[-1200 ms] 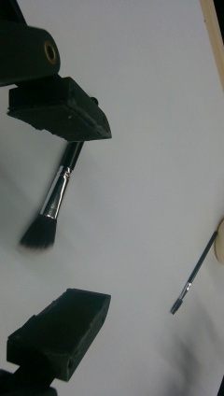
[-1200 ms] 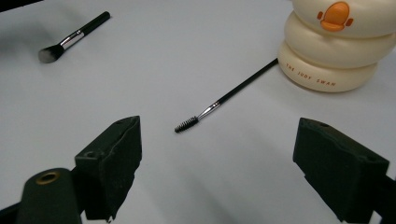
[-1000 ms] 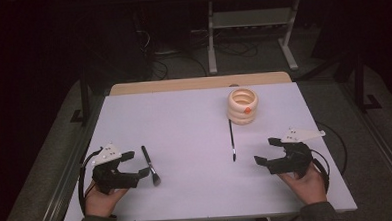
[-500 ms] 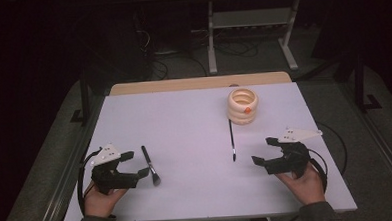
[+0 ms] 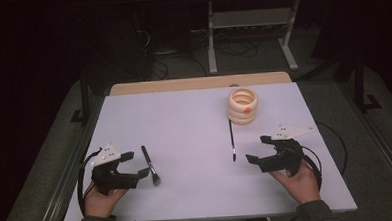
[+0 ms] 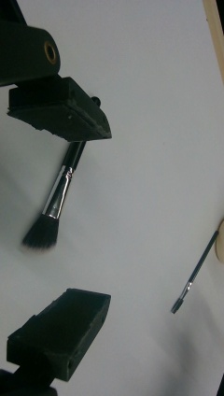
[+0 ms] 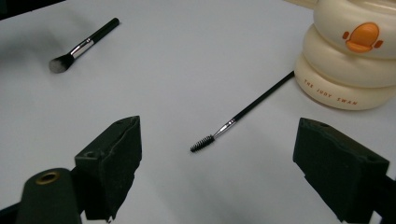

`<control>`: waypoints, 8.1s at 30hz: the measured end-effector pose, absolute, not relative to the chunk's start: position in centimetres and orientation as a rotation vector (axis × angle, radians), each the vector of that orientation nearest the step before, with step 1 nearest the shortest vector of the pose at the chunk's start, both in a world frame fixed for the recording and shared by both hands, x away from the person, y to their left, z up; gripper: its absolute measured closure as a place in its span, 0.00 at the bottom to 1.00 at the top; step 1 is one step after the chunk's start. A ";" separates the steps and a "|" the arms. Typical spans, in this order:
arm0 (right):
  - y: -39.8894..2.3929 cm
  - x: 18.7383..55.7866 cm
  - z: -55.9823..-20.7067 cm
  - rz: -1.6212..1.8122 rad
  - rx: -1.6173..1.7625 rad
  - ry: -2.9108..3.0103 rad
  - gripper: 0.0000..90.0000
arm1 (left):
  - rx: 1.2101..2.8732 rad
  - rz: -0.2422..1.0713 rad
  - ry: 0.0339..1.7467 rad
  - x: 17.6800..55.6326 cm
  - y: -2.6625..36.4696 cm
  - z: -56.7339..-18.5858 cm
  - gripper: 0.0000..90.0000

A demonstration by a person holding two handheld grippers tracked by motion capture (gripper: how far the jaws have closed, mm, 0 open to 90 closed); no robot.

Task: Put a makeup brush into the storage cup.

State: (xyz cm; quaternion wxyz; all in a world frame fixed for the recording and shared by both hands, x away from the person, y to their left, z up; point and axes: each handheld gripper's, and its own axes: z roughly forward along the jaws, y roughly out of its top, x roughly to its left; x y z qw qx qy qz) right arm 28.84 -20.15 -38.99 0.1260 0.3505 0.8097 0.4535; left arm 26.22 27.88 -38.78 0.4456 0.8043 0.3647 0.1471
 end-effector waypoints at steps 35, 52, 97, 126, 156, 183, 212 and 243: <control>-12.8 31.0 -35.9 1.238 0.889 2.548 0.17 | 1.990 0.359 0.881 25.9 27.6 -38.6 0.19; -9.3 32.2 -34.0 1.214 0.828 2.621 0.19 | 1.969 0.369 0.882 26.0 28.1 -38.4 0.19; -1.3 34.3 -33.2 1.158 0.787 2.716 0.18 | 1.942 0.375 0.900 26.0 28.8 -38.1 0.19; 6.7 36.5 -36.4 1.075 0.806 2.825 0.28 | 1.940 0.392 0.905 26.1 29.3 -38.0 0.19; 12.0 36.6 -42.1 1.020 0.863 2.857 0.55 | 1.938 0.401 0.903 26.0 29.4 -37.9 0.19; 13.3 35.1 -43.6 0.931 0.822 2.754 0.71 | 1.935 0.404 0.902 26.0 29.4 -37.9 0.19; 11.9 36.1 -43.0 0.926 0.821 2.809 0.88 | 1.918 0.407 0.914 26.1 29.9 -37.8 0.19; 5.2 35.6 -39.3 1.016 0.666 2.888 0.87 | 1.947 0.404 0.897 26.1 29.3 -38.1 0.19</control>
